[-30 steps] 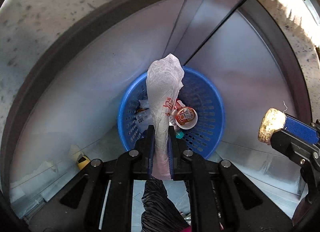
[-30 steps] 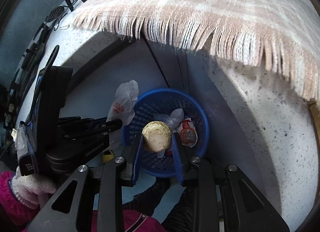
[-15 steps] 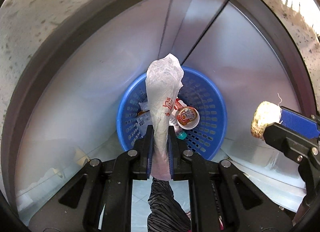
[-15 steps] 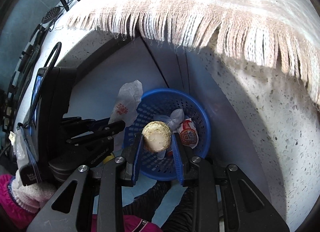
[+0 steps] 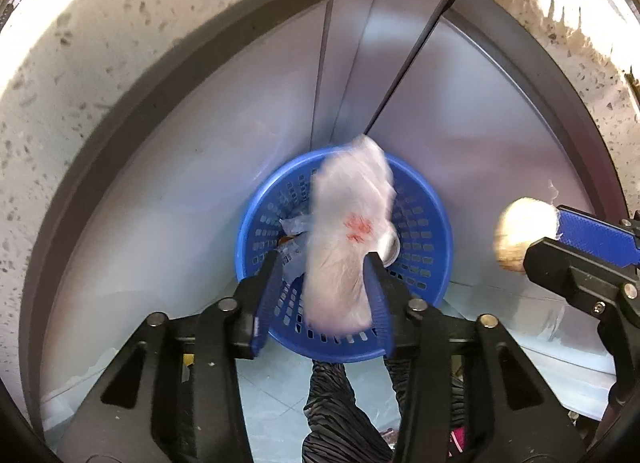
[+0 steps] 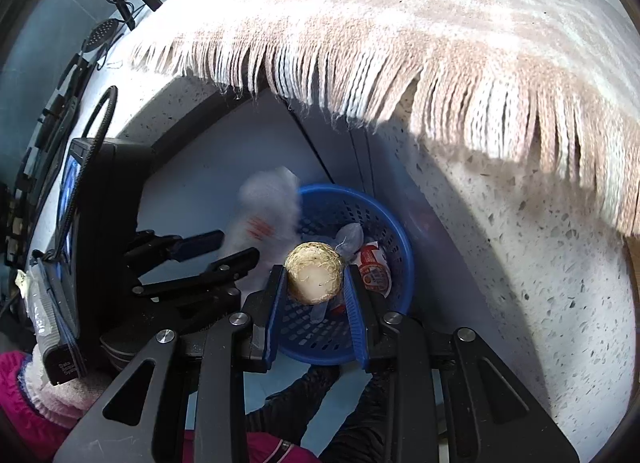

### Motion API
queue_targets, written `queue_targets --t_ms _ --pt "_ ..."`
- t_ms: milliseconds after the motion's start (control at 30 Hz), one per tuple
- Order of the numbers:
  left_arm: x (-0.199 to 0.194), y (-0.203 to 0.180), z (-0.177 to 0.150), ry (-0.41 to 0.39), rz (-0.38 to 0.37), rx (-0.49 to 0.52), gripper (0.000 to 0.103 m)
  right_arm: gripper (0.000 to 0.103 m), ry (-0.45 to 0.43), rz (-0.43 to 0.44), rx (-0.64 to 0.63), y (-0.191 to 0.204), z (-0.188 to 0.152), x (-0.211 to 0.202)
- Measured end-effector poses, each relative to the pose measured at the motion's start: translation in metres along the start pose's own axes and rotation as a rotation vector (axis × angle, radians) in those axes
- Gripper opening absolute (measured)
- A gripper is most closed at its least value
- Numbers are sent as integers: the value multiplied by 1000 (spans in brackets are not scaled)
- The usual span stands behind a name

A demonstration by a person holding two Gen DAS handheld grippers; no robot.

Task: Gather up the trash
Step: 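Open the left tool over the blue basket while the right tool drops the bun in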

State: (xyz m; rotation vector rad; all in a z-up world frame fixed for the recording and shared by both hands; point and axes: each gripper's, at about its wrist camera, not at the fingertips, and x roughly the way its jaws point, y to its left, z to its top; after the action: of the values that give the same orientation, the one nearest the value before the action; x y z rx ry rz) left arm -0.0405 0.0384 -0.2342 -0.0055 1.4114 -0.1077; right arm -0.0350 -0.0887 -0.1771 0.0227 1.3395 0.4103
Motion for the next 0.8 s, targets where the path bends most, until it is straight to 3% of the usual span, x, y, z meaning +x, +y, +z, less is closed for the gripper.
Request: queue_targets --t_ms 433,800 --pt "-8 2 0 -12 6 3 44 35 -9 27 18 -3 7 -11" --pt "-46 1 2 -71 10 -3 44 35 -42 88 -10 -8 10 -44"
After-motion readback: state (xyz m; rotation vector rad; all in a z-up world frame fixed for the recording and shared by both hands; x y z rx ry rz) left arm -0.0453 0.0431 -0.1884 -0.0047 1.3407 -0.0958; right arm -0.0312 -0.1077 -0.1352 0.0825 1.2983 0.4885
